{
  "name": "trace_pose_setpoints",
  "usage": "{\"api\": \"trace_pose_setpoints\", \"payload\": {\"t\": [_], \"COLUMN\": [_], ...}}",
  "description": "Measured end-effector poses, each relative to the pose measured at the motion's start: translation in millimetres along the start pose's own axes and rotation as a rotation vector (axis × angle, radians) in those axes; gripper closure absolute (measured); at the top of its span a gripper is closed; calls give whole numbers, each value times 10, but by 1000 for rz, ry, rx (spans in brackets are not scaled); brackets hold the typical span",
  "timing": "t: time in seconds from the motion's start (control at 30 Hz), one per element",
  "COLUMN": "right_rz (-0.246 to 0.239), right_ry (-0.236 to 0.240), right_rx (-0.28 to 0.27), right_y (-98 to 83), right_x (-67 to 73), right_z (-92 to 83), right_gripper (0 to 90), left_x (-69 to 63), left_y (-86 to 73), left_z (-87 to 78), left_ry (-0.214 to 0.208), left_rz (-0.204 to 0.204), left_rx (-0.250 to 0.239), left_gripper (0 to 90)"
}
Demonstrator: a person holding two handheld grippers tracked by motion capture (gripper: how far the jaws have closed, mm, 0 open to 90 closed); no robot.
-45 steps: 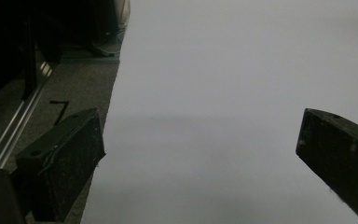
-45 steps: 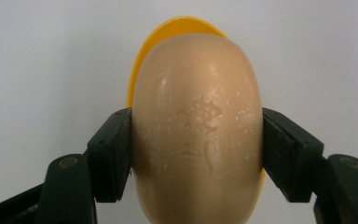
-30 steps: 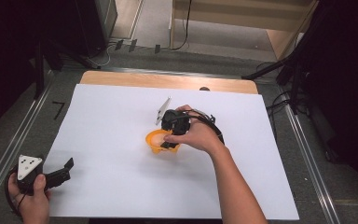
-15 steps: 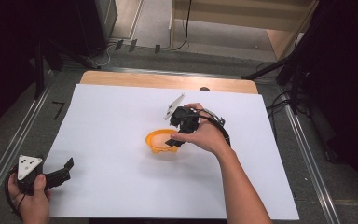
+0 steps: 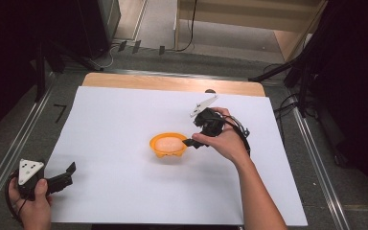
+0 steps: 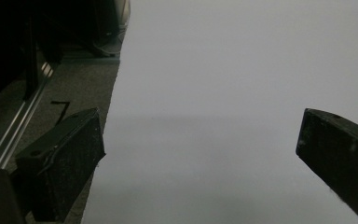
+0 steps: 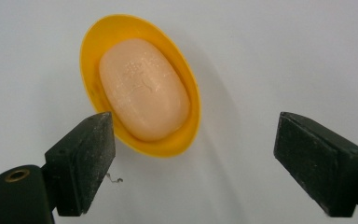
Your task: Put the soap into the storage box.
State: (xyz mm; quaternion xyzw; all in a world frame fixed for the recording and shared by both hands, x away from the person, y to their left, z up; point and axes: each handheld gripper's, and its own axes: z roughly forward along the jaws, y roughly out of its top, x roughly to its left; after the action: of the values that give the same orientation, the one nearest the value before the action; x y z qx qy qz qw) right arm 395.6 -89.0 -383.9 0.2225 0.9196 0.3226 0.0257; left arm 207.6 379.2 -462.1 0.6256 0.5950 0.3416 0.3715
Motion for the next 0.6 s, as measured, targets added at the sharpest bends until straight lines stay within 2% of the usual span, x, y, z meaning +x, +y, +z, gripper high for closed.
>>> {"api": "trace_pose_setpoints", "payload": {"t": [0.17,0.43,0.6], "right_rz": [50,108,146], "right_ry": [-28,-58,-76], "right_rx": [-18,-32,-73], "right_y": [-186,-527,-732], "right_x": [-5,-7,13], "right_z": [-77,-105,-152], "right_gripper": [112,103,100], "left_x": [1,3,0], "left_y": [-1,-1,-1], "left_z": [-2,-3,-4], "left_ry": [-1,-1,0], "left_rz": [-1,-4,0], "left_rx": [-2,-3,-1], "left_gripper": [14,14,14]}}
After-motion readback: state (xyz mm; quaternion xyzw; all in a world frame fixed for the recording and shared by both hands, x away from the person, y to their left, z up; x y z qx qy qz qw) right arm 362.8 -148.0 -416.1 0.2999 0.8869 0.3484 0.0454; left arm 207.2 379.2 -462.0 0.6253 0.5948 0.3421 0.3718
